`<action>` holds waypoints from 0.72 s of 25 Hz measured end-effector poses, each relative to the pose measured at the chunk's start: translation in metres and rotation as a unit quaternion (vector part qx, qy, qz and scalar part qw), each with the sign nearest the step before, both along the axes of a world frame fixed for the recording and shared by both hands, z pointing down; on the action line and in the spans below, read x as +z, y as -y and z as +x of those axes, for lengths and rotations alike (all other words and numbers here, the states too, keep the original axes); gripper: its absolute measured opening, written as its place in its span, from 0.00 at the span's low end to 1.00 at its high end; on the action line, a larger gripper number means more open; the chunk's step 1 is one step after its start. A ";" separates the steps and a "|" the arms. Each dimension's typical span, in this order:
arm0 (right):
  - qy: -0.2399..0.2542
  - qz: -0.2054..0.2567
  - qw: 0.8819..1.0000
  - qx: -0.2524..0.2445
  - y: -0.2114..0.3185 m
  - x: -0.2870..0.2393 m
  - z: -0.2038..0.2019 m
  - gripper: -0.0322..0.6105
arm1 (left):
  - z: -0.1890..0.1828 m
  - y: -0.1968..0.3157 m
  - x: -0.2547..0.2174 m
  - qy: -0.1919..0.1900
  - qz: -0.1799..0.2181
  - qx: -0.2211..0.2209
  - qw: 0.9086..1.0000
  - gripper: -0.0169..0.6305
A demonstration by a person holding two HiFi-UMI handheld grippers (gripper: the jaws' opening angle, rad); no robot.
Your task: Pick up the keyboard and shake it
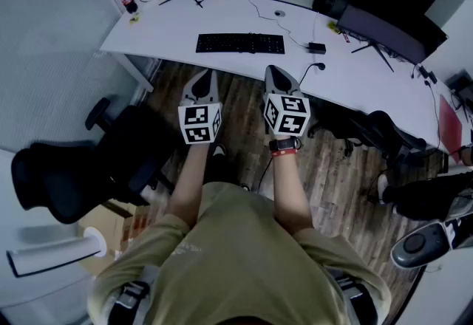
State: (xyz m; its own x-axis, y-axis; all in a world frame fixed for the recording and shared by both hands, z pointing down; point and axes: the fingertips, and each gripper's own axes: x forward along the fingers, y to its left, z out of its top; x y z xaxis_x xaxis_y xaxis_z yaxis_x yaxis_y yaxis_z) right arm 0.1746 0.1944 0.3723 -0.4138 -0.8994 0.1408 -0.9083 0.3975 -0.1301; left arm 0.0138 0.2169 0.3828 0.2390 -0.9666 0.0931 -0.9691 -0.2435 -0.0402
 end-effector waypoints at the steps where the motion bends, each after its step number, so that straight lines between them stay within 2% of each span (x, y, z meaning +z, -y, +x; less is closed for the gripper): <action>1: 0.000 0.001 1.000 0.002 0.003 0.001 0.001 0.09 | 0.001 0.004 0.000 -0.001 0.003 0.003 1.000 0.06; 7: -0.006 -0.004 1.000 0.005 0.029 0.011 -0.003 0.09 | -0.003 0.032 0.003 -0.008 0.012 0.008 1.000 0.06; 12: -0.008 -0.021 1.000 0.010 0.071 0.018 -0.014 0.09 | -0.010 0.075 0.008 -0.013 0.007 0.014 1.000 0.06; 18: 0.021 -0.062 0.996 0.065 0.143 0.037 -0.020 0.09 | -0.034 0.146 0.020 -0.017 -0.013 0.015 1.000 0.06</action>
State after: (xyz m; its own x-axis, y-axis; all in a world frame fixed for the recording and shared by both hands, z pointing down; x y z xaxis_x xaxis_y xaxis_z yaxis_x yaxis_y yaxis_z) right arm 0.1546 0.0509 0.4092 -0.3035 -0.9223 0.2391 -0.9437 0.2564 -0.2089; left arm -0.0204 0.0706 0.4031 0.2708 -0.9565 0.1084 -0.9622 -0.2724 0.0000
